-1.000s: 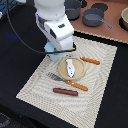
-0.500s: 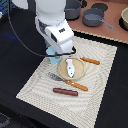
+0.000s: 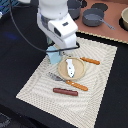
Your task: Interact with the objects in diverse but meaningful ways.
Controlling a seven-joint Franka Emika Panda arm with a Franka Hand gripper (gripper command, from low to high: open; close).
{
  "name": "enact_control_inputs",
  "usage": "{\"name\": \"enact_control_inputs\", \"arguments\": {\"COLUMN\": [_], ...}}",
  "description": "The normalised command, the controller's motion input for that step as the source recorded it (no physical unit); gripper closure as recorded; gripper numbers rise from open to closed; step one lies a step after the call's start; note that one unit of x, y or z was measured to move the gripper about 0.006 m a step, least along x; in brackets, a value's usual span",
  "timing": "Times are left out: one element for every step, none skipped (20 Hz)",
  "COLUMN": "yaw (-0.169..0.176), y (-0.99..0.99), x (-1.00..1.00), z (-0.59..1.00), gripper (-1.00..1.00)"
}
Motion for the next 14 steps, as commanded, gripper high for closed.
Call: {"name": "enact_control_inputs", "arguments": {"yaw": [-0.045, -0.074, -0.099, -0.131, -0.169, -0.215, -0.234, -0.259, -0.266, -0.264, -0.264, -0.268, -0.279, -0.281], "y": [0.47, 0.48, 0.5, 0.49, 0.44, 0.43, 0.41, 0.37, 0.35, 0.35, 0.36, 0.34, 0.31, 0.29], "x": [0.04, 0.03, 0.07, 0.04, 0.0, 0.01, 0.0, 0.0, 0.0, 0.0, 0.0, 0.0, 0.0, 0.0], "z": [0.71, 0.5, 0.33, 0.18, 0.03, 0.0, -0.01, -0.1, -0.11, -0.13, -0.16, -0.2, -0.21, -0.21], "gripper": [-1.0, -1.0, -1.0, -1.0, -1.0, -1.0, -1.0, -1.0, -1.0, -1.0, -1.0, -1.0, -1.0, -1.0]}}
